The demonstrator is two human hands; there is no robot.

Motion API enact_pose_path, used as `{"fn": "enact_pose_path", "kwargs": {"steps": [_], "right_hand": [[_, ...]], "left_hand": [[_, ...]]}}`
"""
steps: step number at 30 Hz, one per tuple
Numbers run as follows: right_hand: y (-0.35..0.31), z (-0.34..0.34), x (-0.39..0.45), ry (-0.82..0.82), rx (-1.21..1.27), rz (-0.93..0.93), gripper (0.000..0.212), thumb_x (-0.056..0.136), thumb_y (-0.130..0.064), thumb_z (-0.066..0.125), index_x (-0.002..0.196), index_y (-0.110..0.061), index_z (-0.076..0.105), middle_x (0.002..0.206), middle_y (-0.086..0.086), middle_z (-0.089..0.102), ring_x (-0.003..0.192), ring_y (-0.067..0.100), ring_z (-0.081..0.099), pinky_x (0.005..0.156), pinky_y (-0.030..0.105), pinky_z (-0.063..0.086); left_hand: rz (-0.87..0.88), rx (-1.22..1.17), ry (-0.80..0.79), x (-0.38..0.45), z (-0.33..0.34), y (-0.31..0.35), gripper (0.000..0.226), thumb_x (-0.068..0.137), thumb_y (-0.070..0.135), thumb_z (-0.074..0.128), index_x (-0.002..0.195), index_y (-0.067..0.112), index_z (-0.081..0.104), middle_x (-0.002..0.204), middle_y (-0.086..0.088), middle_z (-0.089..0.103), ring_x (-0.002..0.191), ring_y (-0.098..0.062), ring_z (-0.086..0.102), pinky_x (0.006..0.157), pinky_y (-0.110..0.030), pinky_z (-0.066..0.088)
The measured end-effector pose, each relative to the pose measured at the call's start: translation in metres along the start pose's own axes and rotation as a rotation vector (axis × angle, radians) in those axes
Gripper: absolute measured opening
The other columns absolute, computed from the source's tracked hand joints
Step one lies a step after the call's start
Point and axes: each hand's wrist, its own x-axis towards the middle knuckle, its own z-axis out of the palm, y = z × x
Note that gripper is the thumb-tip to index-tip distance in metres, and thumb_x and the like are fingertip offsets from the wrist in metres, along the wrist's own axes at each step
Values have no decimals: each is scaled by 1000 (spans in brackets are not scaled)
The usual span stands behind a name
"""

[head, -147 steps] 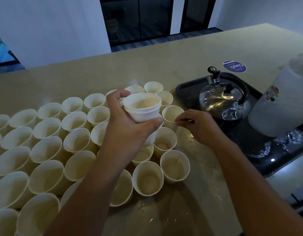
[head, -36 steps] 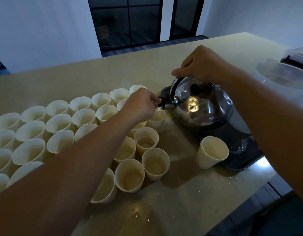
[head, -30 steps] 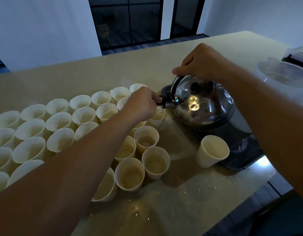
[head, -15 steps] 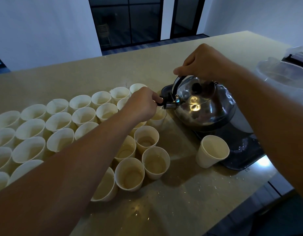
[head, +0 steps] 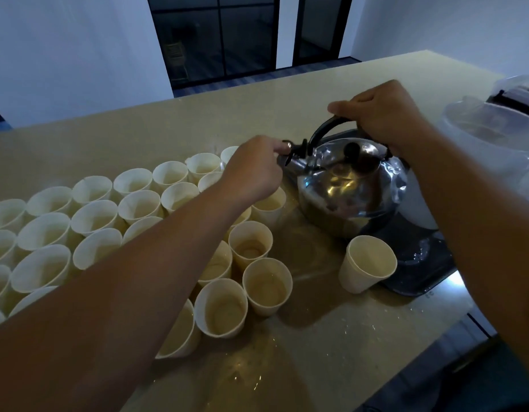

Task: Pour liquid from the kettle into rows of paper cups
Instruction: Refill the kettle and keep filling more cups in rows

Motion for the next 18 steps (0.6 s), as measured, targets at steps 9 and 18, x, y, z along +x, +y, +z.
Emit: {"fn": "enact_pose_path", "kwargs": {"steps": [9,18], "right_hand": [[47,1,9,206,253,119,20,81,-34,83,74,-17,74,50,-14,56,45,2,49,49,17,41],[81,12,30,303,315,219,11,91,-20,71,96,-15,80,76,1,72,61,6,59,59,20,49]], "left_hand": [[140,-4,-248,-1,38,33,29,98,17,56,123,26,68,119,4,67,108,-12,61,92,-28,51],[147,5,-540,-50,92,36,80,82,47,76,150,34,36,146,5,43,128,-14,46,96,-30,46]]}}
